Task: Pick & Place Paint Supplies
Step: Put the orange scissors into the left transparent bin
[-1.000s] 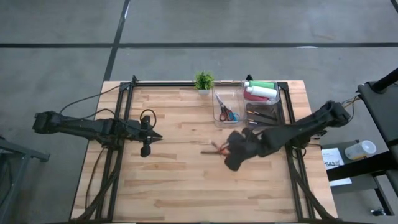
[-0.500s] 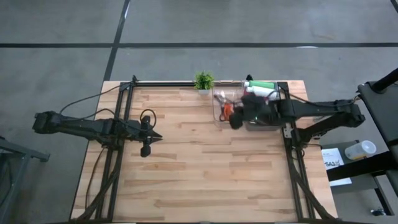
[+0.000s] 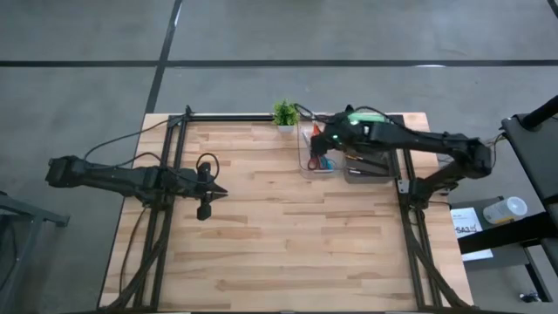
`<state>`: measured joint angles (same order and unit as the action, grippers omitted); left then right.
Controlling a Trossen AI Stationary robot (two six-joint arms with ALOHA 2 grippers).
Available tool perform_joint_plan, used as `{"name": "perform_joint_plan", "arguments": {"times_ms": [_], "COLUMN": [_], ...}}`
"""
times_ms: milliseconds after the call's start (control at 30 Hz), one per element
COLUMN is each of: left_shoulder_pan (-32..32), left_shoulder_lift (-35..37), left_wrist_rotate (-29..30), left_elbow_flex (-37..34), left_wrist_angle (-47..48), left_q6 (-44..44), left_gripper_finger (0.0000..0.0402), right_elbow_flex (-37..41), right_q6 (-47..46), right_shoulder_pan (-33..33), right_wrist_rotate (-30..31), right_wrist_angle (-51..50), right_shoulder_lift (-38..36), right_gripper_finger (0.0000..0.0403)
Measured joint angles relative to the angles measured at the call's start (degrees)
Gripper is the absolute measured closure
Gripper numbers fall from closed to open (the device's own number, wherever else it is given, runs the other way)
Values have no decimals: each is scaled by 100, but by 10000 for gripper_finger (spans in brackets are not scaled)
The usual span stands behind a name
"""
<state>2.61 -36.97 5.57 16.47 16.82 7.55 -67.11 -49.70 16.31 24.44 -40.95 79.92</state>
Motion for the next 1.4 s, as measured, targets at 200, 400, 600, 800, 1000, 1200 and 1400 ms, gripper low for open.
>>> {"name": "perform_joint_plan", "arguments": {"times_ms": [200,400,600,800,1000,1200,1400], "left_shoulder_pan": [1,0,2,2,2,2,2], "left_shoulder_lift": [0,0,0,0,0,0,0], "left_wrist_rotate": [1,1,0,1,1,0,0], "left_elbow_flex": [0,0,0,0,0,0,0], "left_wrist_angle": [2,0,0,0,1,2,1], "left_q6": [-1,-1,-2,0,-1,-2,-2], "left_gripper_finger": [340,340,340,340,340,340,340], "right_elbow_flex": [4,5,6,7,17,22,24], "right_q6": [-70,-58,79,188,194,89,99], "right_shoulder_pan": [250,702,739,612,585,620,629], "right_wrist_rotate": [-236,-1087,-1100,-1140,-1110,-1263,-1394], "right_wrist_angle": [-27,-37,-24,-37,-46,-81,-79], "right_shoulder_lift": [955,1663,1845,1763,1769,1771,1773], "right_gripper_finger": [390,390,390,390,390,390,390]}}
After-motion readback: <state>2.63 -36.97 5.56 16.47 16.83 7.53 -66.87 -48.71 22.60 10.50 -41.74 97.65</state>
